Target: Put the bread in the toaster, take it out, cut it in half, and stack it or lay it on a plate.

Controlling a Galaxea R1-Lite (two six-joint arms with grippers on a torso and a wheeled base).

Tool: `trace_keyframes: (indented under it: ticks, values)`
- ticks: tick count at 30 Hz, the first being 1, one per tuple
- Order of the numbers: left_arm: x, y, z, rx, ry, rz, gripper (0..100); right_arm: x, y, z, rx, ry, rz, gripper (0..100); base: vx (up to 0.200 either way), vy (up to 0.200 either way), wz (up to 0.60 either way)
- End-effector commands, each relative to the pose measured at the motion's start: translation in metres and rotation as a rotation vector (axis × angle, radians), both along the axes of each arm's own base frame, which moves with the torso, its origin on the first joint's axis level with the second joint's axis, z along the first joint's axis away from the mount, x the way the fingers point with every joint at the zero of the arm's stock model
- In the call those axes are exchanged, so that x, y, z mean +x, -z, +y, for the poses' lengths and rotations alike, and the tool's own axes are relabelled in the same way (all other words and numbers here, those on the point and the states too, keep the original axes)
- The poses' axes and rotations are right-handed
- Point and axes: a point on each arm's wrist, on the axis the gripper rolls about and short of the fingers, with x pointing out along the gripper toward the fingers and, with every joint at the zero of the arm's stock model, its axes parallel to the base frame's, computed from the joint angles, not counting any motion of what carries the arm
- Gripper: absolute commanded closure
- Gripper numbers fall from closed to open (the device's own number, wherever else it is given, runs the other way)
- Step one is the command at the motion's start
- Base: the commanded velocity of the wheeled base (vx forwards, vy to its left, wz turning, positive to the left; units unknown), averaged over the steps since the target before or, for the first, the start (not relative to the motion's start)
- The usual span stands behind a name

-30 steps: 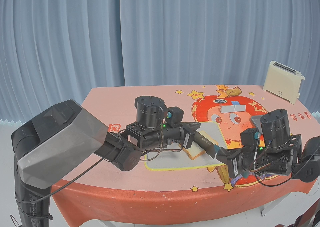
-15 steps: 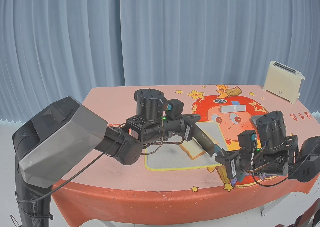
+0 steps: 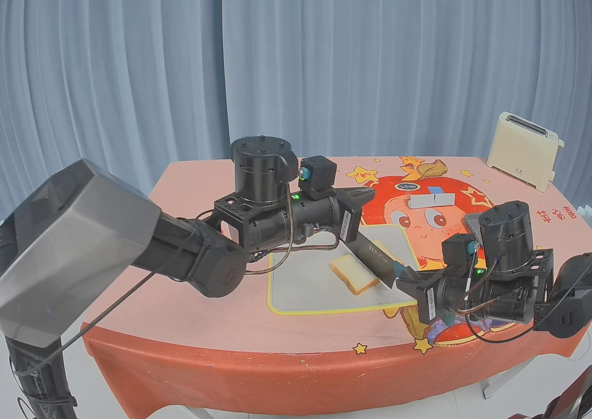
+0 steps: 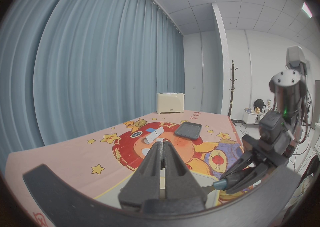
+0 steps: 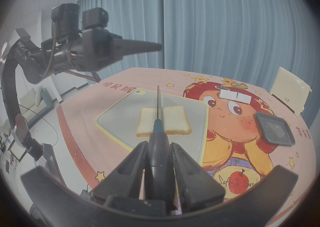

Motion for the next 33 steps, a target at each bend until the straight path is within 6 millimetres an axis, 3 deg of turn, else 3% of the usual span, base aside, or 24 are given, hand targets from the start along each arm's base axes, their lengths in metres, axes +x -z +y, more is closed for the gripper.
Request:
trace_keyframes:
  ticks: [1, 5, 7, 9, 19, 33]
  values:
    - [-0.019, -0.032, 0.022, -0.026, -0.017, -0.035, 100, -0.001, 0.0, -0.001, 0.002, 0.0, -0.003, 100, 0.0, 0.0, 0.0]
    - [-0.026, -0.031, 0.043, -0.005, -0.06, -0.019, 100, 0.0, 0.004, -0.001, -0.01, 0.003, 0.009, 100, 0.0, 0.0, 0.0]
    - [-0.026, -0.031, 0.043, -0.005, -0.06, -0.019, 100, 0.0, 0.004, -0.001, -0.01, 0.003, 0.009, 100, 0.0, 0.0, 0.0]
    - [-0.038, -0.035, 0.068, 0.002, -0.096, -0.009, 100, 0.004, 0.005, -0.005, -0.013, 0.022, 0.011, 100, 0.0, 0.0, 0.0]
    - [-0.072, -0.046, 0.122, 0.01, -0.184, -0.003, 100, 0.011, 0.004, -0.012, -0.013, 0.057, 0.006, 100, 0.0, 0.0, 0.0]
    - [-0.102, -0.044, 0.174, 0.021, -0.319, 0.016, 100, 0.008, 0.0, -0.01, -0.002, 0.045, -0.005, 100, 0.0, 0.0, 0.0]
